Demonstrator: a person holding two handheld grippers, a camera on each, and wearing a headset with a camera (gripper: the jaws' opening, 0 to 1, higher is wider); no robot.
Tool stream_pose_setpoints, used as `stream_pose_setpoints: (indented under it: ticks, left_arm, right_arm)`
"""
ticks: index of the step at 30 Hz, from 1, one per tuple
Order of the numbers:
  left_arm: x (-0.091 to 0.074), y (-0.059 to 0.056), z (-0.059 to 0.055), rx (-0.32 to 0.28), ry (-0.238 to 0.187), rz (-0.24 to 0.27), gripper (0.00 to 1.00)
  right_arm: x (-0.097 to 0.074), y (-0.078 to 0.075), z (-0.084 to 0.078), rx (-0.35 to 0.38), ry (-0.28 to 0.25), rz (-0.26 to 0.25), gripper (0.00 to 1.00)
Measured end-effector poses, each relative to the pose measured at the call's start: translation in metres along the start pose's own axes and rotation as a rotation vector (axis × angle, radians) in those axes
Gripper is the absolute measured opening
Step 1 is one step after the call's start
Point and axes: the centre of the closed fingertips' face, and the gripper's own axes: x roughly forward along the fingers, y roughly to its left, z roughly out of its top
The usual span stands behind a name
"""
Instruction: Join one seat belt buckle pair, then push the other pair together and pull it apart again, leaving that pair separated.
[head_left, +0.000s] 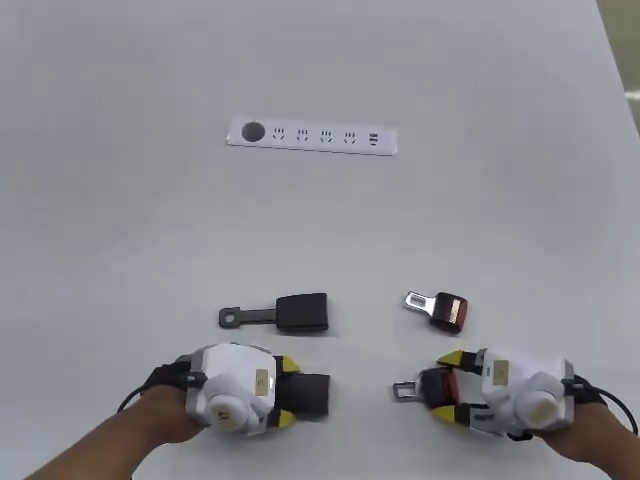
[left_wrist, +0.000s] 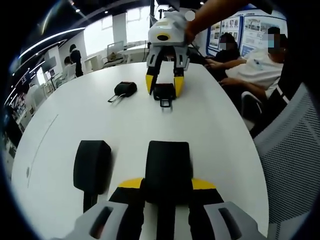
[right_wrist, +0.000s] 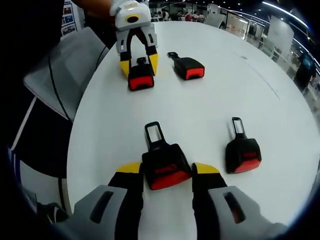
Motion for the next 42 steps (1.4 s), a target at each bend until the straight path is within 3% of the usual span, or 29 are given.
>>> stream_pose_setpoints:
  ticks: [6,12,15,20,24,33,42]
  left_arm:
    - [0.0,0.001,-0.001,-0.009,-0.018,0.015,0.34]
    - [0.0,-0.001,-0.002,0.009,0.002,-0.003,0.34]
    - [-0.001,-0.002,-0.001,0.012,0.01,-0.009,0.34]
    - [-0.002,-0.004,0.001,0.019,0.027,-0.019,0.34]
    - [-0.003,-0.005,0.002,0.012,0.036,-0.019,0.34]
    - [-0.002,-0.005,0.001,0.0,0.045,-0.011,0.34]
    - [-0.002,-0.004,0.0,-0.009,0.052,-0.006,0.34]
  right_arm:
    - [0.001,0.004,0.001,0.039,0.026,-0.025,0.36]
    - [0.001,0.006,-0.001,0.065,0.067,-0.035,0.35]
    - [0.001,0.008,-0.005,0.057,0.106,-0.034,0.35]
    - [0.001,0.015,-0.007,0.028,0.22,-0.01,0.35]
    - [0.001,0.014,-0.007,0.031,0.246,-0.024,0.35]
    - [0.003,0.017,-0.002,0.089,0.242,-0.052,0.35]
    - [0.019,0.026,0.018,0.088,0.206,-0.055,0.35]
